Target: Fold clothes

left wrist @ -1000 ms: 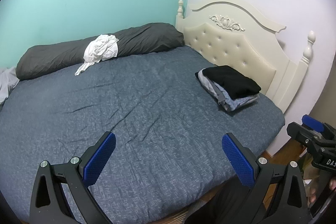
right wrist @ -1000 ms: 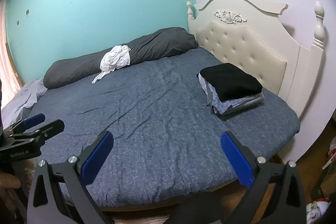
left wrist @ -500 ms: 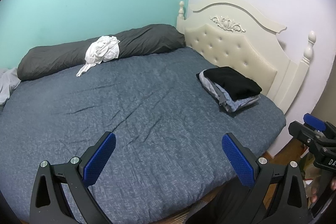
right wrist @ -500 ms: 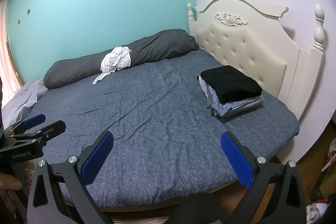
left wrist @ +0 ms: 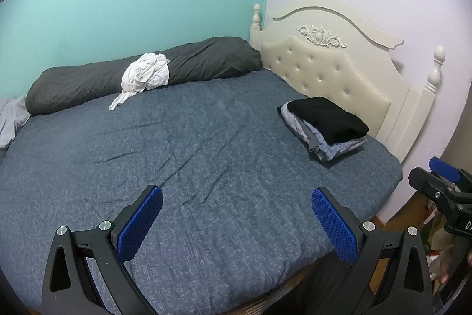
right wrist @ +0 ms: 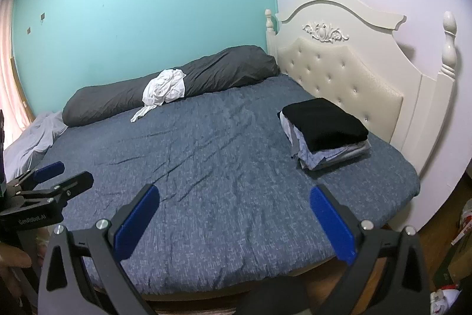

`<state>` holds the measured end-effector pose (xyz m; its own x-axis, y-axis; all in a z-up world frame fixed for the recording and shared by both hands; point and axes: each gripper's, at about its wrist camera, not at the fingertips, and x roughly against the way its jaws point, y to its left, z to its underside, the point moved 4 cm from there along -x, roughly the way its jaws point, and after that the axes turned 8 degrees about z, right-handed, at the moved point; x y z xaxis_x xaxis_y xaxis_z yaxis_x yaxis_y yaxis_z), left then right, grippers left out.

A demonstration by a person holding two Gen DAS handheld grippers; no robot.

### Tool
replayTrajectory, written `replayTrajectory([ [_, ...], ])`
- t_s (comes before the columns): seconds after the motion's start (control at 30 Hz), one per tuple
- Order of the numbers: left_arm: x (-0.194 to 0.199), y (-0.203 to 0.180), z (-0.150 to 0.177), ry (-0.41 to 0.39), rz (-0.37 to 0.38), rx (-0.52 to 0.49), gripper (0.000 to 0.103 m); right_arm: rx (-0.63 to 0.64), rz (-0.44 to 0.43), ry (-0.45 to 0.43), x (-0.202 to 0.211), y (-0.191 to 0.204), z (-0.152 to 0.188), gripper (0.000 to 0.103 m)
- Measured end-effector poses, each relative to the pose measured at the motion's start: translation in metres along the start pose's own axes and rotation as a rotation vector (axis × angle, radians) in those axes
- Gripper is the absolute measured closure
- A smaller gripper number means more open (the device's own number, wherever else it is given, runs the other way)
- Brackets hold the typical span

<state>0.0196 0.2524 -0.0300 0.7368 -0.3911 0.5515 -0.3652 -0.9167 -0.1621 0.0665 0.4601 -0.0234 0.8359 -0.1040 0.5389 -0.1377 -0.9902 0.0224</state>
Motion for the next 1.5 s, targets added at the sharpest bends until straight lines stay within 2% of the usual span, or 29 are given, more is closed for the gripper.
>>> replayTrajectory([
  [0.83, 0.008, -0.002, -0.004, -0.038, -0.004, -0.013, 0.000, 0.008, 0.010, -0.041, 0.010, 0.002, -0.004, 0.000],
  [1.5, 0.008, -0.005, -0.002, -0.036, 0.002, -0.020, 0.000, -0.004, 0.026, -0.041, 0.015, -0.001, -0.001, 0.000],
])
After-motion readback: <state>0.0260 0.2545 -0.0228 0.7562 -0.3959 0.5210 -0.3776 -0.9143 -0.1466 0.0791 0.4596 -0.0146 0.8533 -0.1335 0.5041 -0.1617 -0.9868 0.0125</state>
